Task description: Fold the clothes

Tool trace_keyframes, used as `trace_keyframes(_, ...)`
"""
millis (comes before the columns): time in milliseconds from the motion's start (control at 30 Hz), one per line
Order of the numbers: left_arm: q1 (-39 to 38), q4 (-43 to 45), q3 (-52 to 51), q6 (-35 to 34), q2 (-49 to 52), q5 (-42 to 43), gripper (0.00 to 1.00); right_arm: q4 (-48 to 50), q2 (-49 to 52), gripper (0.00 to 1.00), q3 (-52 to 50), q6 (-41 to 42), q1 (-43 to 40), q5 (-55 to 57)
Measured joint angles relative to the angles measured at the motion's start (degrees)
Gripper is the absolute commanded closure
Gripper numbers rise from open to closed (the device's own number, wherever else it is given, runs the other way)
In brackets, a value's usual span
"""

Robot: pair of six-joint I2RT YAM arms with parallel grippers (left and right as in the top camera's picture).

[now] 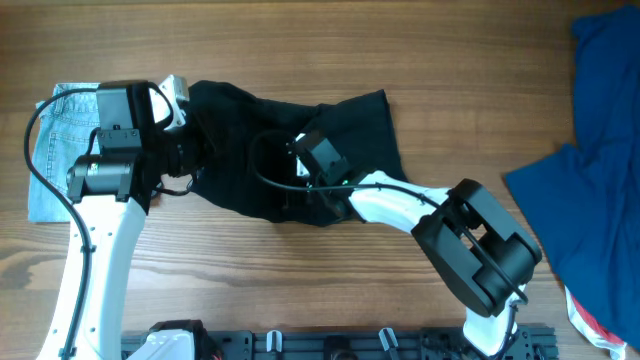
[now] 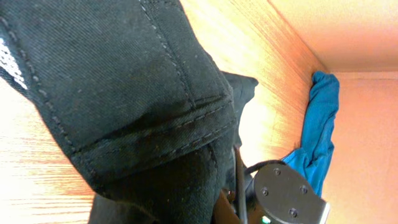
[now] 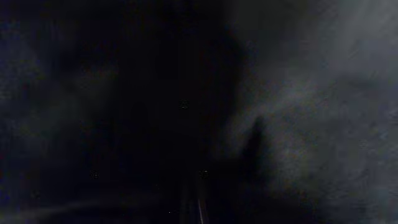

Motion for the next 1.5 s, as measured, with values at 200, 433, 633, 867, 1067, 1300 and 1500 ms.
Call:
trace_keyframes(200,0.0,0.2,0.0,-0.4,0.0,0.0,0.96,-7.3,-3.6,0.89,-0.4,-1.8,-3.6,-0.4)
trace_keyframes(433,-0.2,1.5,0.1,-0.7,0.2,0.0,0.96,-20.6,-18.6,0.89,-0.6,-4.7,-18.6,3.0)
trace_keyframes(633,-4.9,8.1,0.1,-1.0,1.7,-0.1,0.96,-33.0,-21.9,0.90,-0.4,-9.4,-30.4,5.1)
trace_keyframes(867,-13.0,14.4,0.2,-2.9,2.5,-2.5,0.96,-37.4,-19.5,0.90,-2.7,-12.4,-33.2,9.3)
trace_keyframes(1067,-18.8,18.6,0.3,-6.1,6.9,-6.5,0.96,-35.3,-16.6,0.90,-7.3,-12.8,-33.2,10.4)
trace_keyframes(1300,-22.5,26.8,0.4,-11.2,12.0,-8.2,0.93,-32.7,-15.3,0.91,-9.7,-12.8,-32.4,10.6)
trace_keyframes(1500,-24.5,30.4,0.4,-14.5,15.2,-8.5,0.93,-32.3,-15.3,0.91,-9.7,-13.0,-31.7,10.6)
